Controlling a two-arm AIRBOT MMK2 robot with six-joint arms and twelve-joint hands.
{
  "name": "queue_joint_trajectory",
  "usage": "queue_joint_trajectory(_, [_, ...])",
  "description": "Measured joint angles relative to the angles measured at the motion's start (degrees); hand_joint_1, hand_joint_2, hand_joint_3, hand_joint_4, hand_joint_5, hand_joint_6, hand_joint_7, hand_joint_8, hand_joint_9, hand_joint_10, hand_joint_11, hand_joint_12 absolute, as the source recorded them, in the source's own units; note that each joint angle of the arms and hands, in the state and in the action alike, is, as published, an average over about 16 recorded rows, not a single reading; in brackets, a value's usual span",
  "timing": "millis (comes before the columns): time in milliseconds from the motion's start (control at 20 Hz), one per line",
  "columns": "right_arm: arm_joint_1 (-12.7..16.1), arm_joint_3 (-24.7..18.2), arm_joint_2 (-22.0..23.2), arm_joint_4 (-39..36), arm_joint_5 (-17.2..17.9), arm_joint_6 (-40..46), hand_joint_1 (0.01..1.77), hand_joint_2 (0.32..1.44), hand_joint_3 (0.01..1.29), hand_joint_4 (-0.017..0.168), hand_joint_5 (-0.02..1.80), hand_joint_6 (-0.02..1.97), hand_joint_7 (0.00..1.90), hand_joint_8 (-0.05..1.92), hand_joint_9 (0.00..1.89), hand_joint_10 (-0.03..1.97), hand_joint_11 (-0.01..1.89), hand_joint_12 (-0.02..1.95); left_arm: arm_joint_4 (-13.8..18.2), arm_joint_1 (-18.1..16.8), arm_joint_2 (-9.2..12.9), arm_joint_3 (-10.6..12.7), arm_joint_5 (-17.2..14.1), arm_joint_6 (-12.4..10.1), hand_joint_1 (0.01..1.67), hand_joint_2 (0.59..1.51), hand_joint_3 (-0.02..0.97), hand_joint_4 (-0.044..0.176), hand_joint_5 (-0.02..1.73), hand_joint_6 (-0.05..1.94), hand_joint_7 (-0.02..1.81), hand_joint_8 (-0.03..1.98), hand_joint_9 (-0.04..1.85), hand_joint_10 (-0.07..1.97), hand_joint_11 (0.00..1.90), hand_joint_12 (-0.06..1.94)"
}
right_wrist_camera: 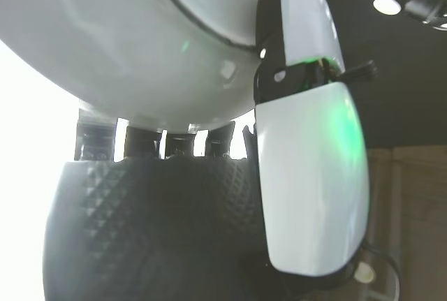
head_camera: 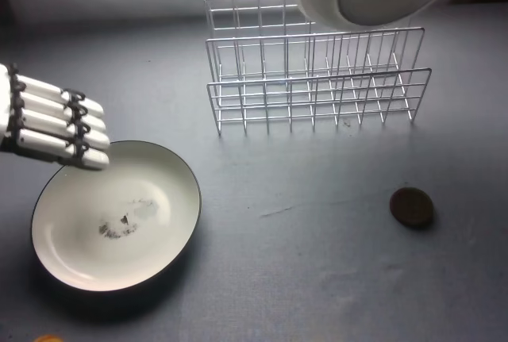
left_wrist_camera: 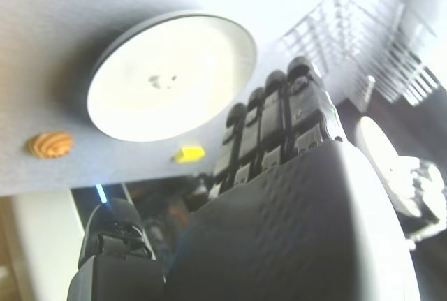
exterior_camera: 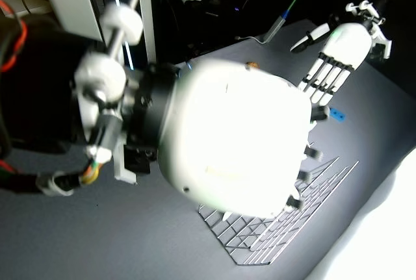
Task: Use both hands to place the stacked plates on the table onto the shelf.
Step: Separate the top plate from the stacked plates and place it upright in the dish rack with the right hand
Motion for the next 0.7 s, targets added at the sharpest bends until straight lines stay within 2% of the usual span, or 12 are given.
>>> queue_joint_trajectory(350, [-2.5,5.0,-4.2,1.9,-1.7,-1.3,1.25,0.98,0.01,0.034,1.01,0.87,1.1,0.77,1.32,0.0,0.85,1.16,0.0,3.9,-1.2,0.5,1.4,1.1,0.01,1.081,0.011,0.002,0.02,0.02,0.02,-0.01,0.02,0.02,0.01,0.0])
queue_joint_trajectory(700, [-4.3,8.1,-8.3,4.2,-3.6,-2.6,1.25,0.98,0.01,0.033,1.01,0.86,1.12,0.72,1.33,0.0,0.88,1.16,0.1,5.5,-1.6,1.3,2.2,1.7,0.01,1.082,0.011,0.002,0.02,0.02,0.02,-0.01,0.02,0.02,0.01,0.0])
